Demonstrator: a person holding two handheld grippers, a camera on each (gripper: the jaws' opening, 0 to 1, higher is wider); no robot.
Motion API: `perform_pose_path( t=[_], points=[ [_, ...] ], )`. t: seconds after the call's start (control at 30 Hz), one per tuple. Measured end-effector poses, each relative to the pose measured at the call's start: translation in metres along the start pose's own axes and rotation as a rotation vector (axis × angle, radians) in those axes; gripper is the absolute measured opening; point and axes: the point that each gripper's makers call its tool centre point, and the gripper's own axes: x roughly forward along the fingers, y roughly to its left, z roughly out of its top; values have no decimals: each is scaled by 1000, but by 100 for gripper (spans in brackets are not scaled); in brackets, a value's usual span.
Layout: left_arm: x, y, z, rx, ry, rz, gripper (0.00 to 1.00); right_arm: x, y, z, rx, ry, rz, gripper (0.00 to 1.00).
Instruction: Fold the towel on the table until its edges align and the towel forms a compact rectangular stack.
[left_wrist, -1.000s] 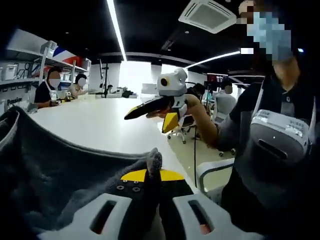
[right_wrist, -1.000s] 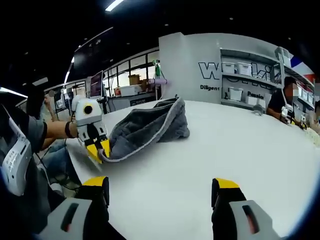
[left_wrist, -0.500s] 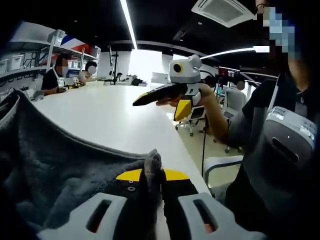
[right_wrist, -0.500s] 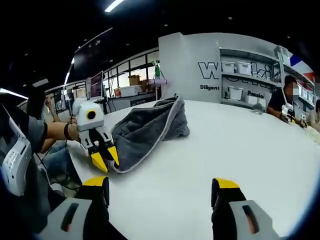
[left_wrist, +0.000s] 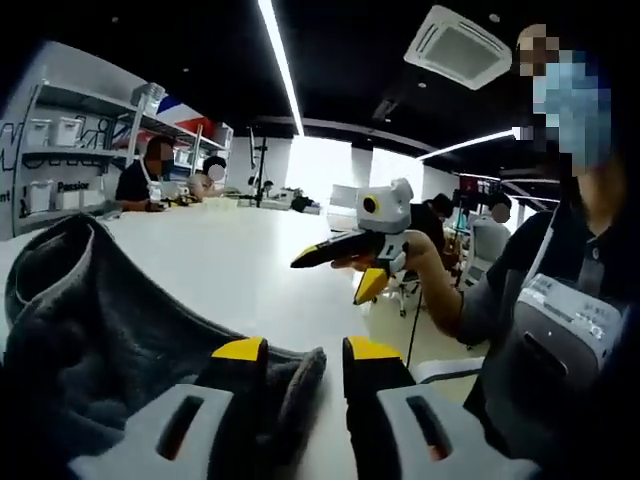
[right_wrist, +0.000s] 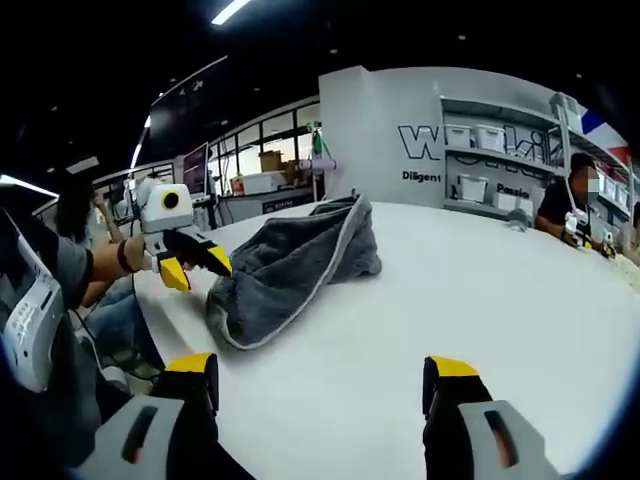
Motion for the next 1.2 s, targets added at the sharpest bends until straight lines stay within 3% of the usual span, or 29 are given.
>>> perform_pose_path(
  t=[0.2, 0.3, 0.37, 0.53, 0.63, 0.7, 0.83, 0.9, 0.97, 1.1, 1.2],
  points=[
    [-31, 18, 19, -15, -76, 160, 39, 0, 2, 0, -2, 2, 3, 88],
    [-59, 27, 32, -59, -164, 250, 44, 0, 2, 0, -2, 3, 2, 88],
    [-72, 30, 34, -74, -184, 292, 47, 1, 2, 1, -2, 1, 4, 88],
    [-120, 46, 33, -52, -201, 473, 51, 2, 6, 1, -8, 3, 13, 88],
    [-144, 48, 32, -73, -236, 522, 55, 4, 8, 0, -11, 6, 20, 88],
    [-155, 49, 27, -58, -221, 557, 61, 4, 9, 0, -11, 5, 23, 88],
    [-178, 51, 3, 57, -81, 695, 70, 5, 8, 0, -8, 4, 22, 88],
    [-186, 50, -7, 70, -42, 752, 74, 6, 6, 0, -4, 5, 20, 87],
    [-192, 48, -17, 72, -25, 796, 78, 6, 4, 0, 3, 1, 11, 87],
    [-196, 41, -33, 49, -8, 815, 81, 6, 1, 0, 18, -9, 4, 87],
    [-202, 35, -40, 13, -35, 827, 82, 5, -2, 2, 34, -35, -19, 85]
  ],
)
